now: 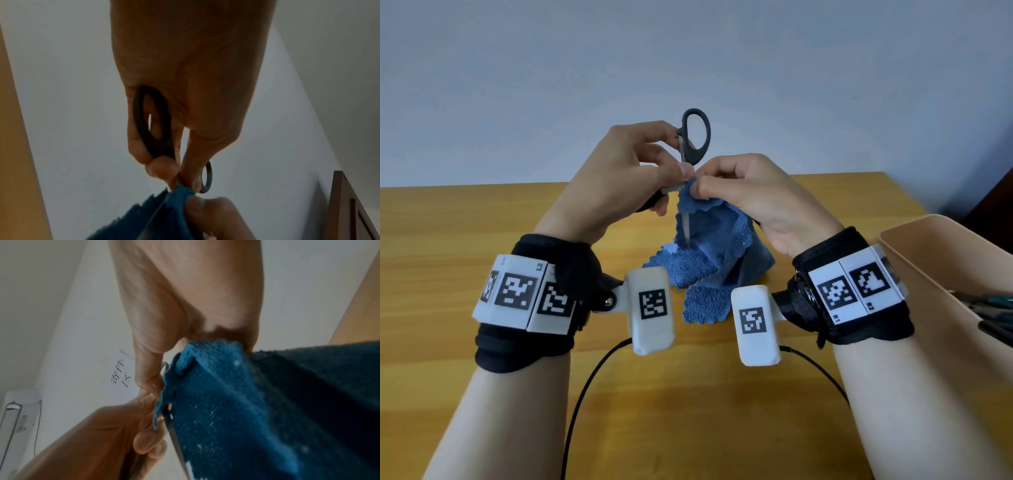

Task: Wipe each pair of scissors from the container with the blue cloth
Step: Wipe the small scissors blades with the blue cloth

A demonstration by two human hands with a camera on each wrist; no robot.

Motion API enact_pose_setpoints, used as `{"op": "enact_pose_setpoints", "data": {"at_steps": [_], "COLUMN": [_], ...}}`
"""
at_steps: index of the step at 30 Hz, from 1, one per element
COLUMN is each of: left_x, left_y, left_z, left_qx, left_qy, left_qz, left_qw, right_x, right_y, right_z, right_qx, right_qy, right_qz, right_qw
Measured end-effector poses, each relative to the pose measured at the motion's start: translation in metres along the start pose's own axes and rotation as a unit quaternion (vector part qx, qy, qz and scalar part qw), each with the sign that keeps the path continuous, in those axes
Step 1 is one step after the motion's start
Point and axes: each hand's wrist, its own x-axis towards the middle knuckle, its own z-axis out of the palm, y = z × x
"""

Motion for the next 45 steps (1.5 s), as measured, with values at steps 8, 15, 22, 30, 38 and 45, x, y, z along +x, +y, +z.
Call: {"op": "enact_pose_setpoints", "data": {"at_steps": [8,15,22,30,38,45], "left_x": [0.0001,0.0014,0.0015,0.0014,0.0015,0.0026], "left_y": [-0.0008,0.0002,-0.0009,0.0011,0.0022,0.0002], "left_z": [0.001,0.0073,0.0039,0.0052,0.0071,0.0092], "left_qx": [0.001,0.007,0.004,-0.004,-0.015,-0.009], "left_qy": [-0.012,-0.002,-0.004,-0.014,-0.013,-0.005], "left_qz": [0.003,0.006,-0.001,-0.008,-0.013,-0.018], "left_qw": [1.0,1.0,1.0,1.0,1.0,1.0], "right_x": [-0.0028,-0.0008,0.0002,0.0002,0.0005,0.0038], "right_y": [-0.0028,-0.0007,0.0016,0.0007,0.0019,0.0066], "right_z": [0.0044,0.0013,-0.001,-0.0032,-0.0038,-0.0049], "right_qx": [-0.017,-0.009,-0.022,-0.022,-0.005,-0.018], "right_qy": [-0.004,0.013,0.009,0.018,0.011,0.029], "right_qz": [-0.013,-0.011,-0.009,-0.015,-0.015,-0.01], "right_qw": [1.0,1.0,1.0,0.999,1.0,0.999]}}
